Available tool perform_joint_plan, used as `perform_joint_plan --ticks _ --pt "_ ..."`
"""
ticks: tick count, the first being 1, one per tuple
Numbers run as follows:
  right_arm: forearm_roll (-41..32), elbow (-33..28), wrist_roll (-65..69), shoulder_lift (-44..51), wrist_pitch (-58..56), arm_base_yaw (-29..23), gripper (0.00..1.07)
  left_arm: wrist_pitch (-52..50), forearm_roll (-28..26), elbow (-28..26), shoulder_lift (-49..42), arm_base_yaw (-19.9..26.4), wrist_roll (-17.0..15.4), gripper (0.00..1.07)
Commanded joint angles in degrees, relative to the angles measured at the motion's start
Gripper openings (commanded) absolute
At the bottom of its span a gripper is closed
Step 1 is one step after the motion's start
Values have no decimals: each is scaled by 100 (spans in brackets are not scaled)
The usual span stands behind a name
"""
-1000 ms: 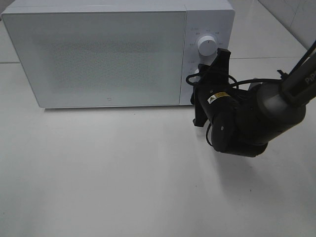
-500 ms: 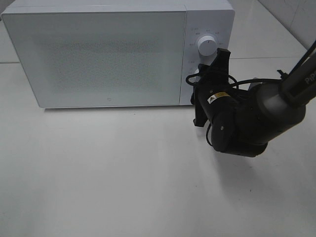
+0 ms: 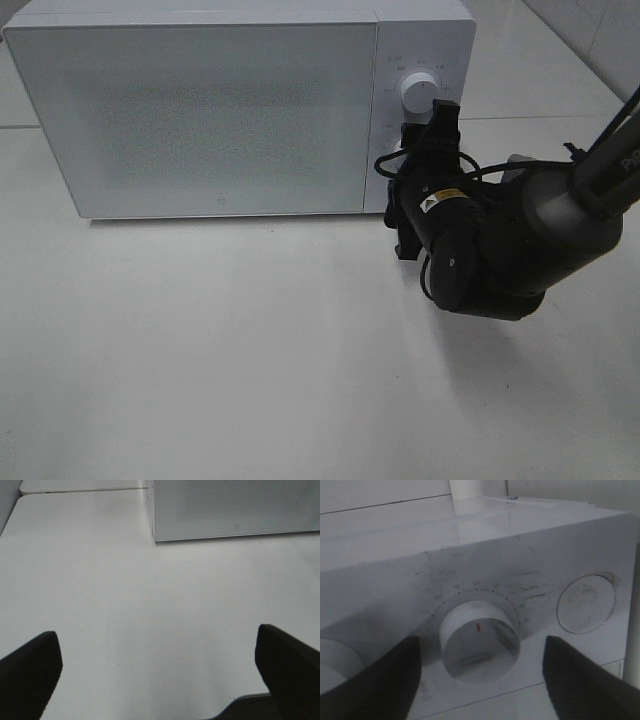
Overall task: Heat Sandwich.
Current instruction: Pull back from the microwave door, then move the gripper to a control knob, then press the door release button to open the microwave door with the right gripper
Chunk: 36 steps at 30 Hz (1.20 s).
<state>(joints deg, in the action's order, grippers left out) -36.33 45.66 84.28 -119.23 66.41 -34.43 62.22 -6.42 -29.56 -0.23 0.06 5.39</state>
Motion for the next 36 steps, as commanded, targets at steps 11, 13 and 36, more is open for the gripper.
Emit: perform_joint_plan --ticks 11,13,36 --pt "699 -533 -286 498 0 6 78 -57 -6 -6 -97 -6 -34 98" --pt "796 -607 -298 556 -126 6 77 -57 -6 -6 -97 -6 -34 98" --pt "2086 -1261 -4045 2475 -3008 63 76 -57 -6 -6 -97 -6 -34 98"
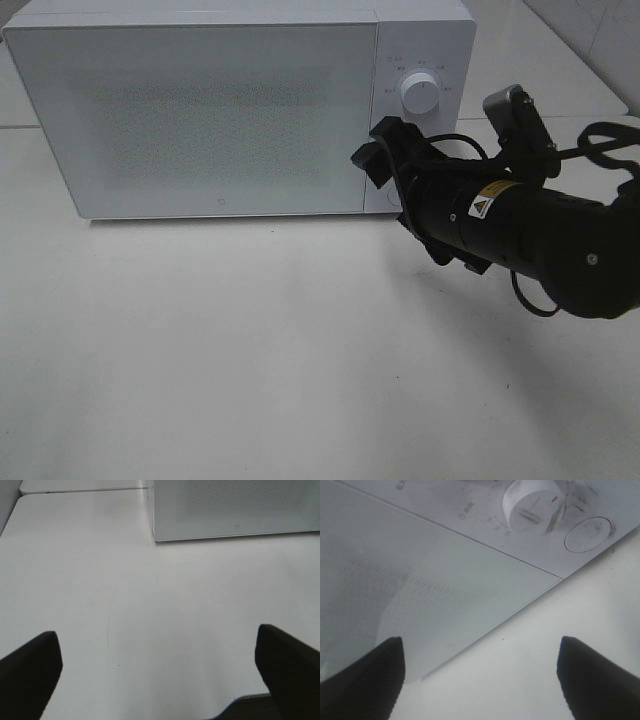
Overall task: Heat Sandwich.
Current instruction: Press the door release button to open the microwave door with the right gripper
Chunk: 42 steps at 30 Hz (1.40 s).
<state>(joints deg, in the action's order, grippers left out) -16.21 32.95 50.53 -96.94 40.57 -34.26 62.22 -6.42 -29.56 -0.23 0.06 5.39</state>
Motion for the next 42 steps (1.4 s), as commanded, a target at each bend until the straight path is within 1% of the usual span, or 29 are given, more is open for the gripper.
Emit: perform_joint_plan --ticks 1,3,5,6,8,9,10,12,13,14,15,16,18,20,22,23,24,27,29,31,32,35,36,37,41,42 --pt "74 11 -871 338 -630 97 76 -57 -6 -6 -97 -6 -34 98" --pt "57 17 -1478 596 -1266 252 76 -57 -6 -6 -97 -6 -34 98" --pt "57 34 -1725 670 -1450 304 76 -57 -6 -6 -97 -6 -34 98" --pt "69 132 -2217 871 -2011 435 76 -57 -6 -6 -97 -6 -34 98" --pt "80 264 -2664 1049 -2647 561 76 -57 -6 -6 -97 -6 -34 98" --pt "80 264 -2664 1049 -2647 561 76 -57 -6 -6 -97 -6 -34 98" --pt "80 435 -3151 1186 -3191 665 76 -57 -6 -6 -97 -6 -34 98" --pt "80 590 -3627 1312 -3701 739 76 -57 -6 -6 -97 -6 -34 98" --pt "80 676 -3873 1375 -3971 768 76 -57 -6 -6 -97 -6 -34 98" --pt "80 676 -3873 1375 -3971 768 76 -57 -6 -6 -97 -6 -34 98" --pt "80 808 -4332 1513 -4458 802 76 -57 -6 -6 -97 -6 -34 98" --pt "97 882 -4532 1570 -4681 802 76 -57 -6 -6 -97 -6 -34 98" --pt "126 951 -4681 1621 -4859 802 76 -57 -6 -6 -97 -6 -34 98" --pt "235 1129 -5088 1805 -5483 802 76 -57 -6 -6 -97 -6 -34 98" --pt "361 1232 -5197 1965 -5901 802 76 -57 -6 -6 -97 -6 -34 98" --pt "361 1232 -5197 1965 -5901 802 76 -57 -6 -6 -97 -6 -34 98" --pt "510 1306 -5220 2120 -6308 802 76 -57 -6 -6 -97 -6 -34 98" --pt "951 1335 -5220 2544 -6927 802 76 -57 -6 -6 -97 -6 -34 98" --pt "1020 1335 -5220 2641 -7047 802 76 -57 -6 -6 -97 -6 -34 98" --pt "1163 1335 -5220 3031 -7506 802 76 -57 -6 -6 -97 -6 -34 98" --pt "1163 1335 -5220 3031 -7506 802 76 -57 -6 -6 -97 -6 -34 98" --pt "1180 1335 -5248 3421 -7964 802 76 -57 -6 -6 -97 -6 -34 98" --pt "1180 1335 -5294 3678 -8245 802 76 -57 -6 -6 -97 -6 -34 98" --pt "1180 1335 -5294 3678 -8245 802 76 -57 -6 -6 -97 -6 -34 98" --pt "1180 1335 -5392 4366 -8829 802 76 -57 -6 -6 -97 -6 -34 98" --pt "1180 1335 -5392 4366 -8829 802 76 -57 -6 -6 -97 -6 -34 98"
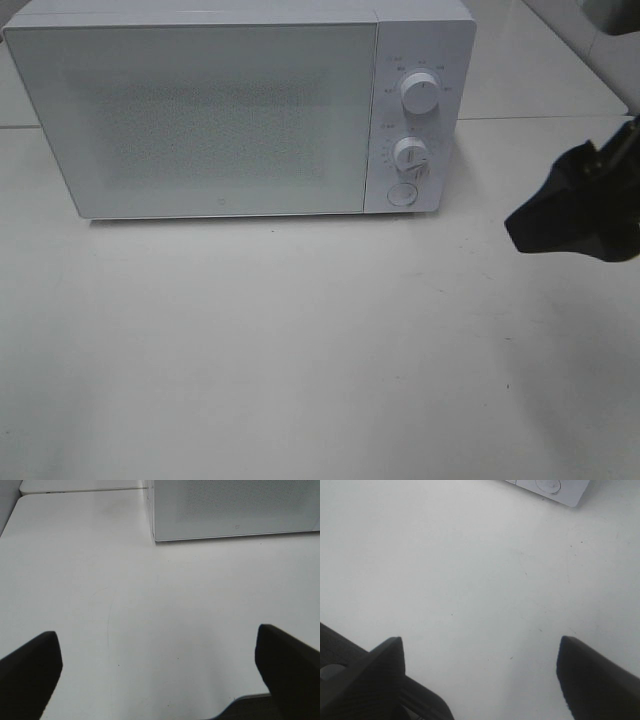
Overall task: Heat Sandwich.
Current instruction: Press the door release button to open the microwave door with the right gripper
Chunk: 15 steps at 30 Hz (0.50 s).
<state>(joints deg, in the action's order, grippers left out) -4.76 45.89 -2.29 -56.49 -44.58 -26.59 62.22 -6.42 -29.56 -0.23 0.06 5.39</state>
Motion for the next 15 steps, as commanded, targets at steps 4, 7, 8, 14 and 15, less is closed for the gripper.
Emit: perform_joint_plan --ticks 4,7,8,14,15 --pt "40 40 -109 974 -808 34 76 -57 -6 -6 -97 -6 -34 98" --pt "92 40 -109 1392 -1100 34 76 -57 -6 -6 -97 -6 -34 98" --pt "120 34 -109 1553 -1175 34 76 -57 -6 -6 -97 -6 -34 98" --pt "476 -246 -103 2727 -1261 29 76 -57 -6 -6 -97 -6 -34 98" --pt "476 -246 -103 2727 -1261 29 76 -57 -6 -6 -97 -6 -34 98"
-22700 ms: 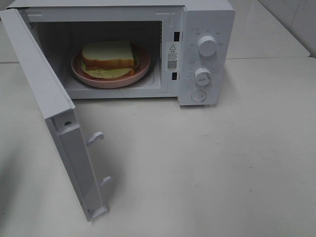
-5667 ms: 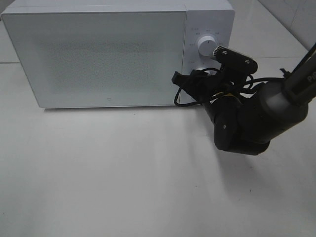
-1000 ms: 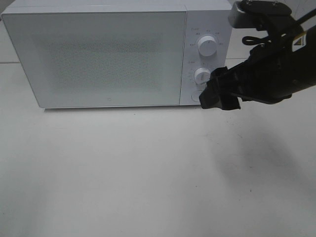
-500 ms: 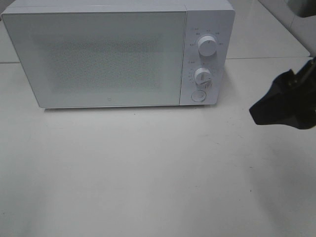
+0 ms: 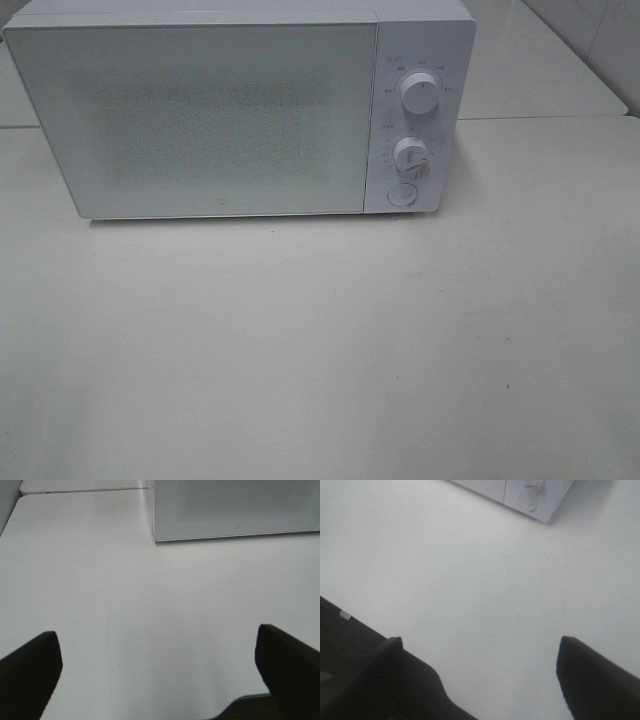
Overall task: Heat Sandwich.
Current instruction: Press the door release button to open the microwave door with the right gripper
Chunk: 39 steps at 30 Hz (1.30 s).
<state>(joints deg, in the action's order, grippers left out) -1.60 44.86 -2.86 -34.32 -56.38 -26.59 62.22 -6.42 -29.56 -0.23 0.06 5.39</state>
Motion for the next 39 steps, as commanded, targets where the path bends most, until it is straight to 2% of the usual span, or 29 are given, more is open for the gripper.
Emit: perform_joint_plan --ticks 1,3,5,8,10,11,20,30,39 --pt "201 -223 -40 710 -92 29 76 -57 -6 -6 -97 -6 -34 98" --pt "275 -424 -11 1215 -195 74 76 -57 -6 -6 -97 -6 -34 98" --pt "275 -481 17 1329 -218 132 76 -57 -6 -6 -97 -6 -34 98" --pt "275 -699 46 1856 -367 619 76 -57 -6 -6 -97 -6 -34 98" --pt "275 -733 46 1948 -378 739 76 -57 -6 -6 -97 -6 -34 98" --pt "275 -837 52 2172 -378 1003 76 -57 -6 -6 -97 -6 -34 98" --pt "281 -1495 590 2916 -269 1742 76 -57 -6 -6 -97 -6 -34 98" --pt "269 -1627 573 3627 -52 1971 76 -57 -6 -6 -97 -6 -34 98" --pt "269 -1627 544 3610 -52 1971 76 -57 0 -6 -34 -6 -34 98"
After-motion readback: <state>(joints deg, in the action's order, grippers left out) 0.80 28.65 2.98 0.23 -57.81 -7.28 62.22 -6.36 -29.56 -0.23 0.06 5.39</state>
